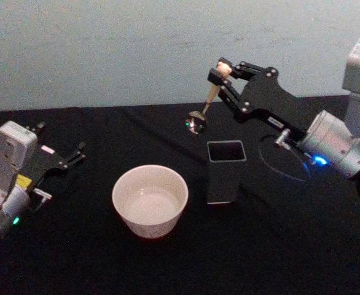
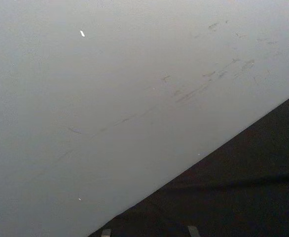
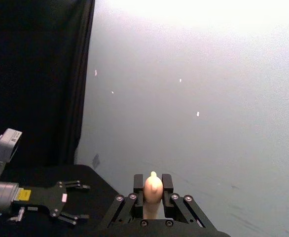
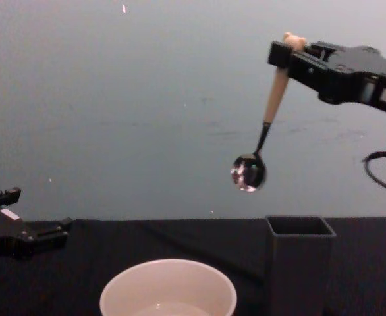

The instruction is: Pick up the stirring spoon with one hand, stir inside the cup, then place it back in its original position.

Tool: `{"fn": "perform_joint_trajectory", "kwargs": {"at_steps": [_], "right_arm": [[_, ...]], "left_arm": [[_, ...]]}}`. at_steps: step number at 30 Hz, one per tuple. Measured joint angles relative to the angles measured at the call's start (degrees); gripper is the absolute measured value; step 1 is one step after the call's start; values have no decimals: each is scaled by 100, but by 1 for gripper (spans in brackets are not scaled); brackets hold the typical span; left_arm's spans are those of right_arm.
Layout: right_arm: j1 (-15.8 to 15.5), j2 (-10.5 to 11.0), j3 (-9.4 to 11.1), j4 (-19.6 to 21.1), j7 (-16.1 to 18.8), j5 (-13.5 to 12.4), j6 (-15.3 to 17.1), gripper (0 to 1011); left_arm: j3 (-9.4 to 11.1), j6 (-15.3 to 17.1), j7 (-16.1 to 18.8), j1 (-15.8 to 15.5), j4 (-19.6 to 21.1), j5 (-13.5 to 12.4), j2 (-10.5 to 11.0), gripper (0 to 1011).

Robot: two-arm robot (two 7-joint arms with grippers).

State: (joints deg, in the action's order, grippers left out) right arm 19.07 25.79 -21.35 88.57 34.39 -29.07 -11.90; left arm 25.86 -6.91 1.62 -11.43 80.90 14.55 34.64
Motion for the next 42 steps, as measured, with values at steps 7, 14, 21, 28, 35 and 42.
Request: {"fn": "perform_joint_trajectory", "kwargs": {"at_steps": [7,14,21,28,35,42], "right_arm": [[-177,230,159,146,16,-46,-24,215],[-346,396,256,230,40,-87,-24,215],[-448,475,302,231,20,-73,25,215],[-513,500,314,238,13,-87,94,215],[-511,478,222,115,-16,-9,187,215],[-461,432,104,-42,-19,85,283,215]], "left_arm": [[0,0,0,0,0,0,0,1001],[0,0,0,0,0,0,0,1001],[0,0,0,0,0,0,0,1001],[0,0,0,0,0,0,0,1001],[0,0,0,0,0,0,0,1001],[0,0,0,-1,0,0,0,1001]]}}
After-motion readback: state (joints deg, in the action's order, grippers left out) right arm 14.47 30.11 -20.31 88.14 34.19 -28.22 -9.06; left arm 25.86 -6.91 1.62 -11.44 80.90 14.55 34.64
